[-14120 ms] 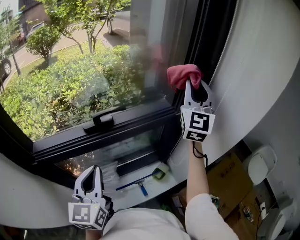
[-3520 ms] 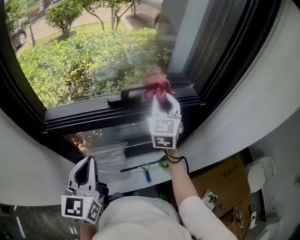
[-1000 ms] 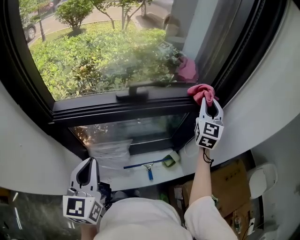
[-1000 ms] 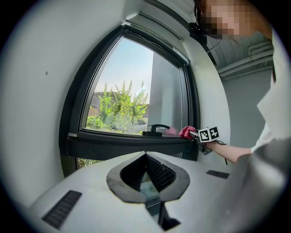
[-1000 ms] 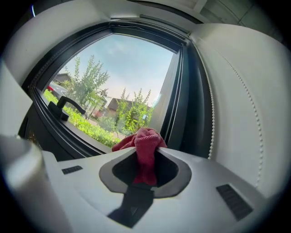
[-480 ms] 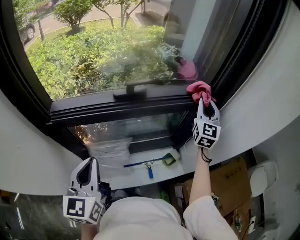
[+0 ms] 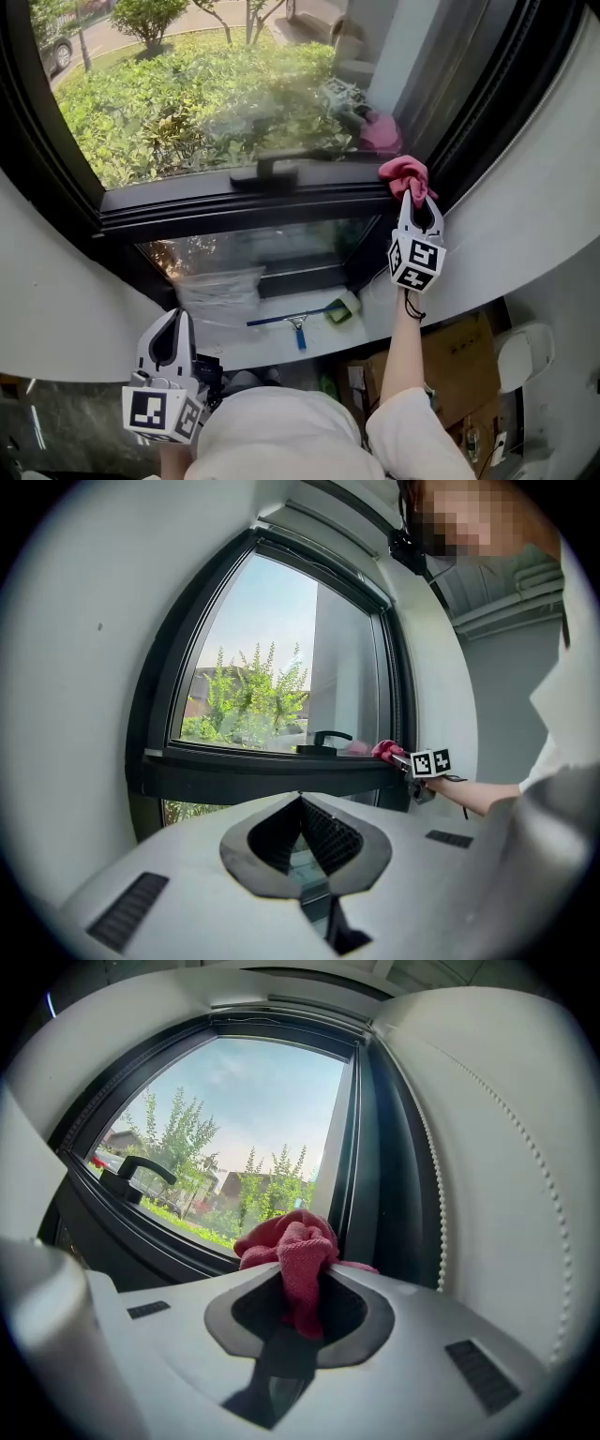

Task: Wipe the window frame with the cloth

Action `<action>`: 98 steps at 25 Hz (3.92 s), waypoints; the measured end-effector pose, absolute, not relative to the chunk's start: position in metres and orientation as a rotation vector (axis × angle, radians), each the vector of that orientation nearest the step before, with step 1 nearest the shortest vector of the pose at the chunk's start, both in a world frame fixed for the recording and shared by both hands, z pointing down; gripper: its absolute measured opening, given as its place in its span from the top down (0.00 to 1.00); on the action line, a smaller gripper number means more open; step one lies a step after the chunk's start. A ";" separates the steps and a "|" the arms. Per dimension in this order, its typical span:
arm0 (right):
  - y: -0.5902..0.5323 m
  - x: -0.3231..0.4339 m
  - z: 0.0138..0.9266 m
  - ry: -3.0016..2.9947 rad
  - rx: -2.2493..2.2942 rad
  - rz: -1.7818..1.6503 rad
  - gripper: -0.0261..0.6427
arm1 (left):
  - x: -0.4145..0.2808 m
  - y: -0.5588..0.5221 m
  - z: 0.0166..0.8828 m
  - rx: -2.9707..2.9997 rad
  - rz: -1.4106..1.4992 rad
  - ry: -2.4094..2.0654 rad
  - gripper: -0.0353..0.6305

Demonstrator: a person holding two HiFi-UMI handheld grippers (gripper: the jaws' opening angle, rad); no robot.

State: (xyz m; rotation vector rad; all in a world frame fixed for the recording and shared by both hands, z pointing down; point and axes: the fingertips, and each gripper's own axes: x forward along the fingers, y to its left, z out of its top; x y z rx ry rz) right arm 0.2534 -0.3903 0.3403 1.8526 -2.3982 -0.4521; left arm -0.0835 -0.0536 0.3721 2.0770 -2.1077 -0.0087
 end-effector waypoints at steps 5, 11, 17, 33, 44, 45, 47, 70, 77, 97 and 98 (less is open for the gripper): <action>-0.390 0.254 0.341 -2.370 1.862 -0.442 0.84 | -0.092 -0.046 0.371 2.066 -0.006 -2.107 0.94; -0.393 0.253 0.343 -2.372 1.867 -0.365 0.85 | -0.106 -0.043 0.367 2.069 -0.013 -2.091 0.94; -0.395 0.255 0.345 -2.371 1.889 -0.249 0.85 | -0.115 -0.045 0.357 2.117 0.005 -2.046 0.94; -0.393 0.252 0.342 -2.348 1.910 -0.373 0.85 | -0.122 -0.046 0.367 2.210 0.028 -1.956 0.94; -0.394 0.256 0.345 -2.397 1.932 -0.265 0.84 | -0.124 -0.050 0.367 2.255 0.033 -1.915 0.94; -0.394 0.256 0.345 -2.397 1.935 -0.268 0.84 | -0.126 -0.051 0.367 2.257 0.034 -1.916 0.94; -0.395 0.256 0.344 -2.397 1.942 -0.270 0.84 | -0.130 -0.053 0.366 2.260 0.033 -1.921 0.94; -0.386 0.240 0.341 -2.303 1.923 -0.372 0.85 | -0.116 -0.070 0.363 2.280 0.001 -1.895 0.94; -0.382 0.230 0.342 -2.305 1.908 -0.354 0.85 | -0.114 -0.073 0.364 2.292 0.007 -1.880 0.94; -0.373 0.213 0.343 -2.331 1.898 -0.345 0.85 | -0.117 -0.073 0.365 2.301 0.008 -1.865 0.94; -0.372 0.212 0.343 -2.334 1.898 -0.346 0.85 | -0.116 -0.073 0.365 2.302 0.008 -1.865 0.94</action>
